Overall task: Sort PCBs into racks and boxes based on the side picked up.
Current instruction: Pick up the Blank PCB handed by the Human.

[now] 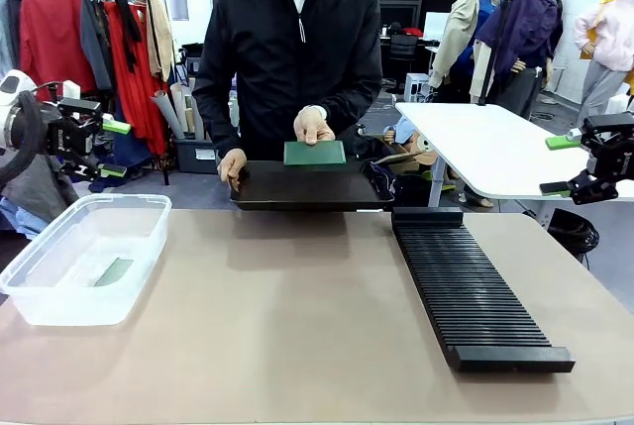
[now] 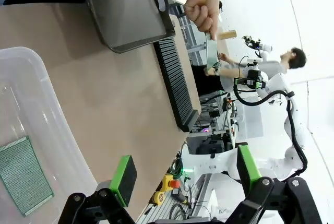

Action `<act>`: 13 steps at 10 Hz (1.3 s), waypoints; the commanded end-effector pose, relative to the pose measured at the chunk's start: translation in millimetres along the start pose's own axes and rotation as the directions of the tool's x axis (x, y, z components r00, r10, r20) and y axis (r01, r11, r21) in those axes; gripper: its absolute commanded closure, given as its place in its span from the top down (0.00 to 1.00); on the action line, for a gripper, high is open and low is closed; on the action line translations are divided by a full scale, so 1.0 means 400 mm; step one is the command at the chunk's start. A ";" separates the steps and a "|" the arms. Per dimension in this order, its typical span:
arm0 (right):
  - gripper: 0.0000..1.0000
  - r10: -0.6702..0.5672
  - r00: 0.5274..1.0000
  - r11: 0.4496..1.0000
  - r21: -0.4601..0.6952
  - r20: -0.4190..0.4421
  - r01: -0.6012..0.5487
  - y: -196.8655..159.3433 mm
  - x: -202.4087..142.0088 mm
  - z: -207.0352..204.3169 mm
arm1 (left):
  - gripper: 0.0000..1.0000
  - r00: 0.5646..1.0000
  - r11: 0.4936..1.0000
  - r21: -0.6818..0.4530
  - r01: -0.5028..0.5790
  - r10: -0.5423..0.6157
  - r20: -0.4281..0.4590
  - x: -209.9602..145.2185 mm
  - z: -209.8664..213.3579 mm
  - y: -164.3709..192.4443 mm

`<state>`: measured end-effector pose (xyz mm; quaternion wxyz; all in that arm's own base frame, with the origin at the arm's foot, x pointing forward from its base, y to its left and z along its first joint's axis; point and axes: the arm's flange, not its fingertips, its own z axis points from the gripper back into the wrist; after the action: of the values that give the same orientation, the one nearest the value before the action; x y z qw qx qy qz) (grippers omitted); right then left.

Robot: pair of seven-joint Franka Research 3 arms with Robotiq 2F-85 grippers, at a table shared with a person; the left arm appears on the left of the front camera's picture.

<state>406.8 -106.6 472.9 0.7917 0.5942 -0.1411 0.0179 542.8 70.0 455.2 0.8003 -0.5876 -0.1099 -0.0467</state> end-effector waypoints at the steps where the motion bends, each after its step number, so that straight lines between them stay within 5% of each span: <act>1: 1.00 0.005 1.000 1.000 -0.007 0.007 -0.005 0.007 0.003 -0.001 | 1.00 1.000 1.000 0.008 -0.009 0.009 0.003 -0.001 -0.001 0.001; 8: 1.00 0.000 1.000 1.000 0.000 0.000 0.000 0.000 0.000 0.000 | 1.00 1.000 1.000 0.008 -0.009 0.009 0.003 -0.001 -0.001 0.001; 13: 1.00 0.060 0.998 0.997 0.049 -0.021 -0.059 -0.021 0.065 -0.128 | 1.00 1.000 1.000 0.008 -0.009 0.009 0.003 -0.001 -0.001 0.001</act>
<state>429.9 -70.6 457.6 0.7878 0.5997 -0.1351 0.0380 543.3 69.9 453.2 0.8006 -0.5875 -0.1087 -0.0453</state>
